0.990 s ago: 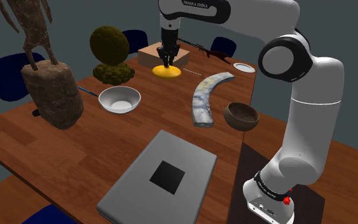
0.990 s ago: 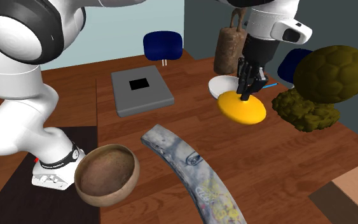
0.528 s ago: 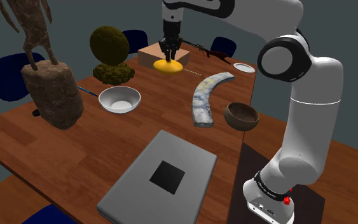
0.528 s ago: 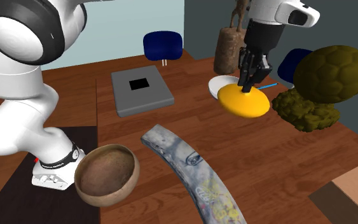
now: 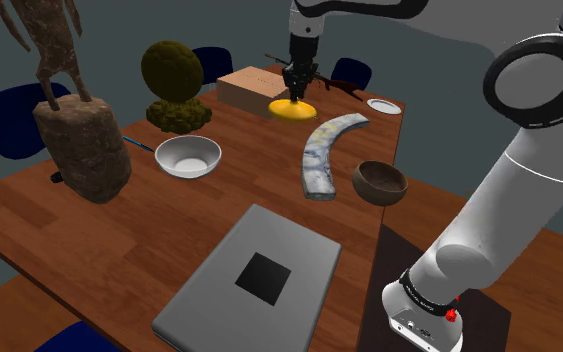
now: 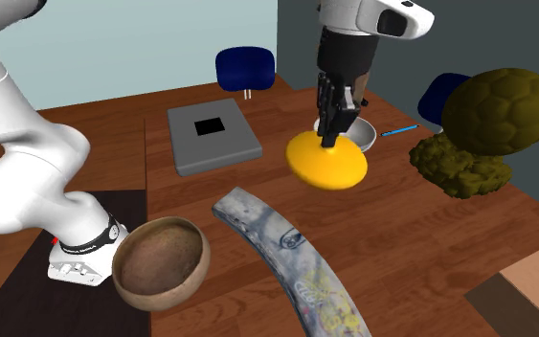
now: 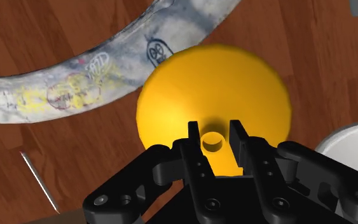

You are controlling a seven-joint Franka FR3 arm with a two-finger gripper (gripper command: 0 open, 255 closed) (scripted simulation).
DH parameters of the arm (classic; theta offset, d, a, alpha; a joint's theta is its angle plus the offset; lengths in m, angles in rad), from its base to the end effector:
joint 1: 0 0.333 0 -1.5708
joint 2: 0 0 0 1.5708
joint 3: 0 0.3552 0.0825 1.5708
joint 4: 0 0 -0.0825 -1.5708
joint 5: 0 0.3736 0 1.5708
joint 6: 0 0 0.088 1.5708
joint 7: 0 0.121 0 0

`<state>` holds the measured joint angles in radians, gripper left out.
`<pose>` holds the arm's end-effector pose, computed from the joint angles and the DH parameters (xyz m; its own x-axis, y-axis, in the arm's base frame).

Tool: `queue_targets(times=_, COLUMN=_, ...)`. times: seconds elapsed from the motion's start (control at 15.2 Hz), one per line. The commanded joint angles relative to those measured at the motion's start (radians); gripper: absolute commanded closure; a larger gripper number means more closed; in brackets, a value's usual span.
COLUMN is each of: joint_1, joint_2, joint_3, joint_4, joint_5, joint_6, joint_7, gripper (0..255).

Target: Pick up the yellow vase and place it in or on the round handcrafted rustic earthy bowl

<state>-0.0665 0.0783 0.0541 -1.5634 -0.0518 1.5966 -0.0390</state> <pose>0.5708 -0.0145 0.6118 0.9985 0.0279 -0.0468 0.0301 -0.9985 0.0456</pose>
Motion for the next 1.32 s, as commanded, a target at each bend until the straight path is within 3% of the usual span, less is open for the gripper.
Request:
queue_targets(times=0.0, joint_1=-0.01, joint_2=-0.086, joint_3=-0.008, joint_4=-0.1, joint_5=0.004, joint_6=0.016, joint_7=-0.018, gripper=255)
queue_targets(times=0.59, joint_1=-0.051, joint_2=-0.413, joint_3=-0.066, joint_4=-0.418, joint_5=-0.005, joint_6=0.011, joint_7=-0.116, gripper=255)
queue_targets(times=0.73, joint_1=-0.06, joint_2=-0.481, joint_3=-0.082, joint_4=-0.472, joint_5=-0.012, joint_6=-0.001, joint_7=-0.139, gripper=255)
queue_targets(times=0.79, joint_1=-0.056, joint_2=-0.442, joint_3=-0.075, joint_4=-0.439, joint_5=-0.009, joint_6=0.004, joint_7=-0.128, gripper=255)
queue_targets(times=0.86, joint_1=-0.056, joint_2=-0.442, joint_3=-0.075, joint_4=-0.439, joint_5=-0.009, joint_6=0.004, joint_7=-0.128, gripper=0)
queue_targets(times=1.25, joint_1=-0.026, joint_2=-0.336, joint_3=0.034, joint_4=-0.506, joint_5=-0.12, joint_6=0.107, joint_7=0.018, gripper=0)
